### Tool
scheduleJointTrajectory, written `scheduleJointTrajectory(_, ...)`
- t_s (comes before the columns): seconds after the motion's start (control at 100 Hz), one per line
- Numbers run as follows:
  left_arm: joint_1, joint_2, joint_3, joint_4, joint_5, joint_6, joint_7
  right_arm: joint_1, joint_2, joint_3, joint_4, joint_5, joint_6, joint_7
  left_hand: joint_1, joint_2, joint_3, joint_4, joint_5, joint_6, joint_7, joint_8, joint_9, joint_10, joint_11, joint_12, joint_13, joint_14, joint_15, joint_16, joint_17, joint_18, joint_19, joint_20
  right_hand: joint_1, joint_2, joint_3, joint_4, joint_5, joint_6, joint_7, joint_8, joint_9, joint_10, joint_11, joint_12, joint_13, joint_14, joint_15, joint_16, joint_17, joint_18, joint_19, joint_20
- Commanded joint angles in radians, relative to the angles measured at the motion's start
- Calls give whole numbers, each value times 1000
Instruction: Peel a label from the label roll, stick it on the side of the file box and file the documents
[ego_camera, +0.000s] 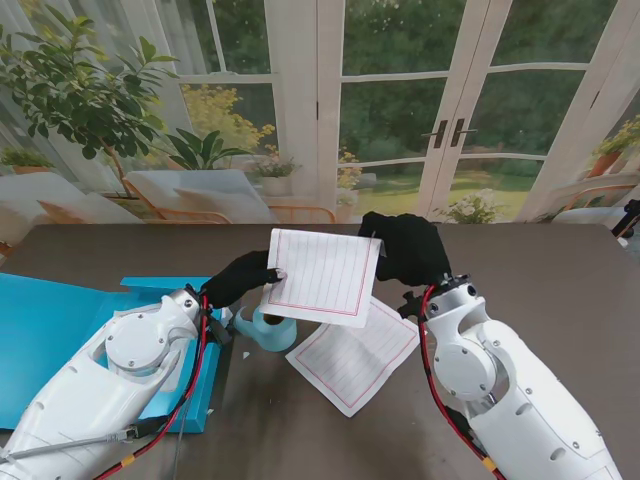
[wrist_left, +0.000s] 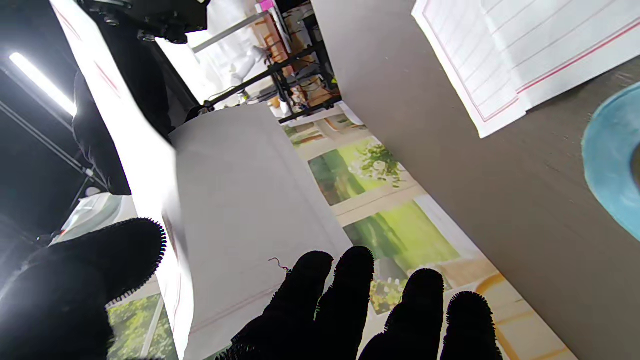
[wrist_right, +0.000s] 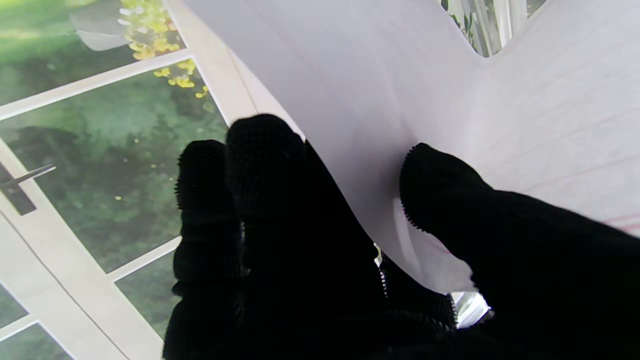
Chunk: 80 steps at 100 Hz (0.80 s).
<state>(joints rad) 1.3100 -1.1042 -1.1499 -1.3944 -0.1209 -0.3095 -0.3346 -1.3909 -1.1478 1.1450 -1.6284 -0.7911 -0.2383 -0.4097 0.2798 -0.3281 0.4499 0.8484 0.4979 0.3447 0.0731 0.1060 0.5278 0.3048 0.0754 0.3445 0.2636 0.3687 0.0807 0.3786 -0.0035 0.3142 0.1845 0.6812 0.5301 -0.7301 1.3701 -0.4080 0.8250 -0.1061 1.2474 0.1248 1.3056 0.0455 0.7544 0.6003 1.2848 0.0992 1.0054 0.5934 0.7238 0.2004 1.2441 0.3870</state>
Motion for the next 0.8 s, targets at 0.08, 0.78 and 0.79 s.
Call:
scheduleJointTrajectory(0.08,-11,-12,11,22,-33,-39,-21,-3,-9,-18,15,-7,-14,-6,-22,-13,17,-31,35,8,33,43,56,4,30,52,54,12,60,66,36,0,62,76,57,-6,88,-6,34,-29,84,18,52,33,-1,21,26,2,5,5,152,1,19,14)
scheduleJointTrajectory(0.78,-28,-59,81,58,-186,-143,62,8,-9,-62,55,-45,-43,-53,410,-269,397,436,332,-56,1107,321,750,-77,542,879,716,106,981,469,536,248,1271,241,47,13,77,-8,12,-41,90,22,27,29,3,21,24,2,-20,-7,126,-14,10,19)
scheduleJointTrajectory(0.79,-28,-60,81,59,-188,-145,64,8,-9,-62,56,-45,-44,-53,413,-271,399,440,334,-56,1109,323,755,-79,544,877,725,104,984,466,546,251,1276,238,47,15,75,-7,11,-41,90,22,26,29,3,21,24,2,-22,-8,124,-13,9,19)
